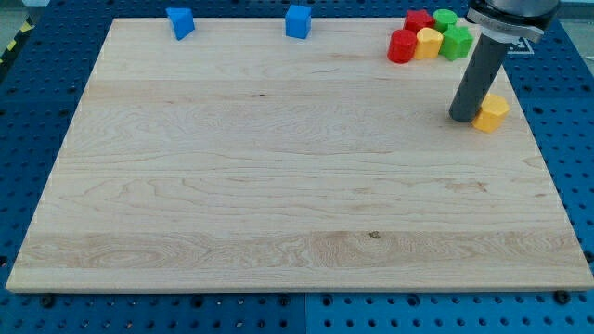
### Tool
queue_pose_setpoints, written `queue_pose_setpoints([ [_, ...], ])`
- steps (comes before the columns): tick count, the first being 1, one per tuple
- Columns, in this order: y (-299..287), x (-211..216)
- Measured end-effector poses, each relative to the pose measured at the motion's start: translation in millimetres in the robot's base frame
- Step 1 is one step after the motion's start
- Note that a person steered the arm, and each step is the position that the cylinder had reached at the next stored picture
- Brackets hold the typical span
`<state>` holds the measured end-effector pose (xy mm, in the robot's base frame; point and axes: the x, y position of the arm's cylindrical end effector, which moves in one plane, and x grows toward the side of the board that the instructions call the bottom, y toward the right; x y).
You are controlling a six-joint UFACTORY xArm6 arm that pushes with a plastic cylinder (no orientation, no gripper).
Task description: Move your arm towards the red circle
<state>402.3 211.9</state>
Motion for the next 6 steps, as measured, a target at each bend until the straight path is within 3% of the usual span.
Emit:
queue_pose_setpoints([
  [2,10,0],
  [3,-1,-25],
  [6,-133,-107],
])
